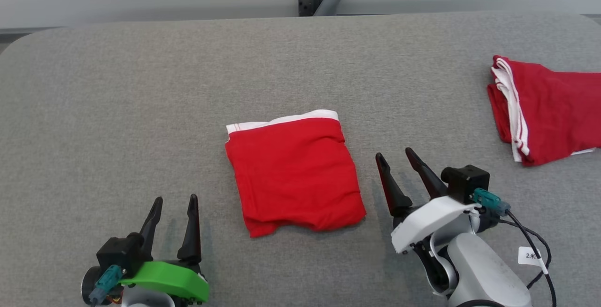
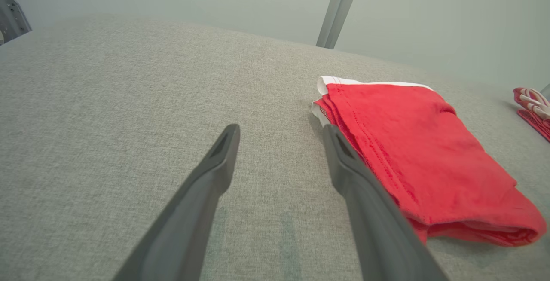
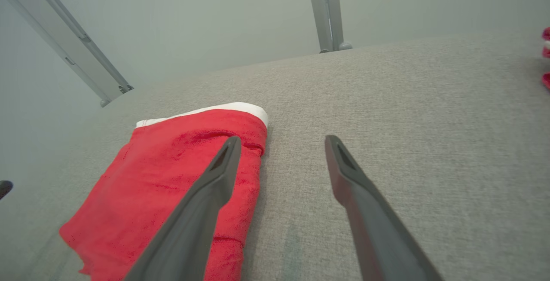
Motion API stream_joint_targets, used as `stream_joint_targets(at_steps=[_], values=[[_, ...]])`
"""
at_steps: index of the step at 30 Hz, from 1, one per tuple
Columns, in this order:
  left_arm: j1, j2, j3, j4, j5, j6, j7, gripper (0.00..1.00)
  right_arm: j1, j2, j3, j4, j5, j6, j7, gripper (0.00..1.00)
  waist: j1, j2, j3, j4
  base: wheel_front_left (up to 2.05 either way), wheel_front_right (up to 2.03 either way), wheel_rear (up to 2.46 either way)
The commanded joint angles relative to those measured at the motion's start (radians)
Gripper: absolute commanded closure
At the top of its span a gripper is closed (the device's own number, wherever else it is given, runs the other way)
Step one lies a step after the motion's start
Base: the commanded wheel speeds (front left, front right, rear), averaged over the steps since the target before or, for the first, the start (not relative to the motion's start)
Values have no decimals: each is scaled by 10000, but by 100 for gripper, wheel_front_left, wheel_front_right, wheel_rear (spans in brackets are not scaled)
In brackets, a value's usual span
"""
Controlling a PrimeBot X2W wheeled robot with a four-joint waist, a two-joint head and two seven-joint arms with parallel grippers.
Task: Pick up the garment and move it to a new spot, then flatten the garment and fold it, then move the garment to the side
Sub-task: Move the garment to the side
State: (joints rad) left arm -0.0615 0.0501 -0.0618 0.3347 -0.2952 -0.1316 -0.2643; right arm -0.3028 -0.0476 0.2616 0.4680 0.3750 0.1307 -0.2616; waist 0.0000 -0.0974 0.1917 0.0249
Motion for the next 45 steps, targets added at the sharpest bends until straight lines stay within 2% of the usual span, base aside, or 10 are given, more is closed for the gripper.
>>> stream_joint_targets(at_steps=[1,6,9,16,17,18,20,26,36,45], values=[[-269,16,-176,51,131,15,11,0,-415,-37,372,437,300,-4,-17,0,0,-1,513,648,0,0,0],[-502,17,-543,109,79,16,11,0,-1059,-44,805,1437,1198,-4,-16,0,0,-1,752,1250,0,0,0],[-621,17,-913,270,-16,16,11,0,-1529,-49,925,2521,1734,-2,-14,0,0,-1,925,1770,0,0,0],[-584,14,-932,313,-109,16,11,0,-2078,-38,1442,3799,2390,-2,10,0,0,-1,1066,2061,0,0,0],[-583,15,-918,304,-103,16,10,0,-2130,-21,1567,3857,2491,-2,16,18,0,-1,1071,2044,0,0,0],[-597,15,-910,287,-84,16,10,0,-2167,-12,1641,3868,2548,-2,16,100,0,-1,1070,1999,0,0,0],[-630,15,-917,235,-71,16,11,0,-2172,-24,1669,3848,2595,-2,16,100,0,-1,1032,1852,0,0,0],[-602,16,-967,142,56,16,11,0,-1933,-60,926,3276,2109,-5,-8,100,0,-1,733,1057,0,0,0],[-450,18,-1003,100,185,16,11,0,-1205,-38,447,2674,1575,-5,-10,100,0,-1,301,-1374,0,0,0],[-770,21,-987,47,251,16,11,0,-982,-40,784,2413,1541,-4,-10,100,0,-1,510,-3696,0,0,0]])
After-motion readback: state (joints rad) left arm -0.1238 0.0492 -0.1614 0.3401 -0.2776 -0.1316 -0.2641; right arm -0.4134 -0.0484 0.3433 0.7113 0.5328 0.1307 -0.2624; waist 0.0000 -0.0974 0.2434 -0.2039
